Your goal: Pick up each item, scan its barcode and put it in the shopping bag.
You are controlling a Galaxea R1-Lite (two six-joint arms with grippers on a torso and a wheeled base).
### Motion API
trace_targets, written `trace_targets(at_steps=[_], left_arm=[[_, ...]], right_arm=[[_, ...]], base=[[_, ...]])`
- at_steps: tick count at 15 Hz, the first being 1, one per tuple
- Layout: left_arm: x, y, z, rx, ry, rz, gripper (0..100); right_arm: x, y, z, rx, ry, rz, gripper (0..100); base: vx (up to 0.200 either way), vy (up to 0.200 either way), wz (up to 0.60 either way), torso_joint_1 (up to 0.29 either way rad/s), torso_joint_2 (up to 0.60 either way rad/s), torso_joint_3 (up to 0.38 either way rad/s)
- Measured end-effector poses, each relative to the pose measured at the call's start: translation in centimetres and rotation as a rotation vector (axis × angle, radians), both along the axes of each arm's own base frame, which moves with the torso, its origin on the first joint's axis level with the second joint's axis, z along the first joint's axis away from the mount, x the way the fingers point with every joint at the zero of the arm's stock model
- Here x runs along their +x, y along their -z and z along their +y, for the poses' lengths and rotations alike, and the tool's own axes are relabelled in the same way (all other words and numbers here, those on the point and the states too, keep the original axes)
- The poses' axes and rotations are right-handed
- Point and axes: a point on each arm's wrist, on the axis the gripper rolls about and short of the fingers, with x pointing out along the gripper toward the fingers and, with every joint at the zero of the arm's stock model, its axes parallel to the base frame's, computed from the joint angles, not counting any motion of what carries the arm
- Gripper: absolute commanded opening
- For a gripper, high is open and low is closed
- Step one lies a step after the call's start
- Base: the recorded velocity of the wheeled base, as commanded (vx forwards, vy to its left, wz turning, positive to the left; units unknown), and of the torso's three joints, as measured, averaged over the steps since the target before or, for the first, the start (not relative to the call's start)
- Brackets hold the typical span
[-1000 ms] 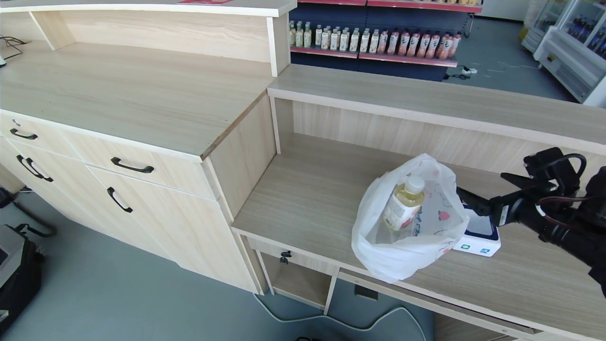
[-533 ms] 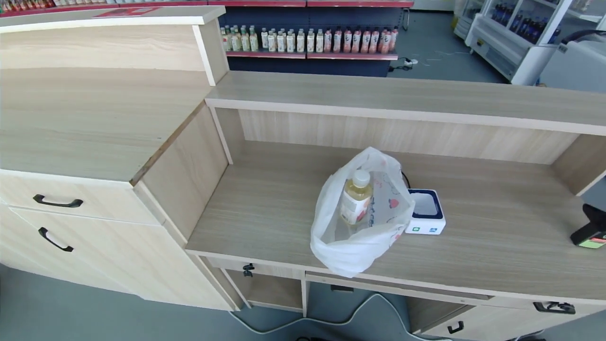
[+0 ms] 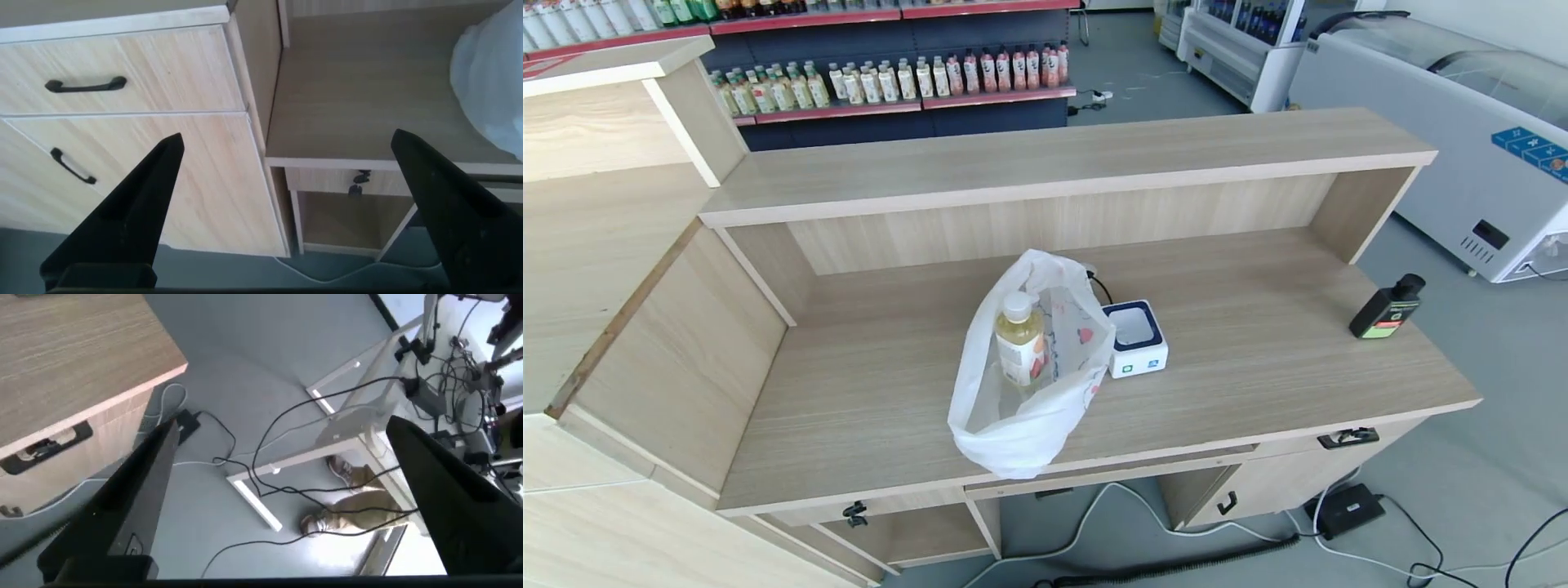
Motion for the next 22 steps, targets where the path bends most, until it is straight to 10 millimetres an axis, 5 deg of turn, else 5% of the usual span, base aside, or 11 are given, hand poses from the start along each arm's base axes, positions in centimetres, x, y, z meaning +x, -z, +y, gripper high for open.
trace_targets(at_steps=[7, 16, 22], left_arm=[[0.0, 0.0, 0.0, 0.000, 0.000, 0.000, 100], [0.0, 0.0, 0.0, 0.000, 0.001, 0.001, 100], [0.0, 0.0, 0.0, 0.004, -0.007, 0.002, 100]], right_arm=[[2.6, 0.5, -3.7, 0.141, -0.110, -0.077, 100], [2.5, 0.0, -3.5, 0.159, -0.127, -0.081, 100], [2.4, -0.2, -3.6, 0.153, -0.124, -0.087, 100]], base=[[0.000, 0.000, 0.00, 0.000, 0.00, 0.000], [0.000, 0.000, 0.00, 0.000, 0.00, 0.000], [0.000, -0.200, 0.00, 0.005, 0.00, 0.002]])
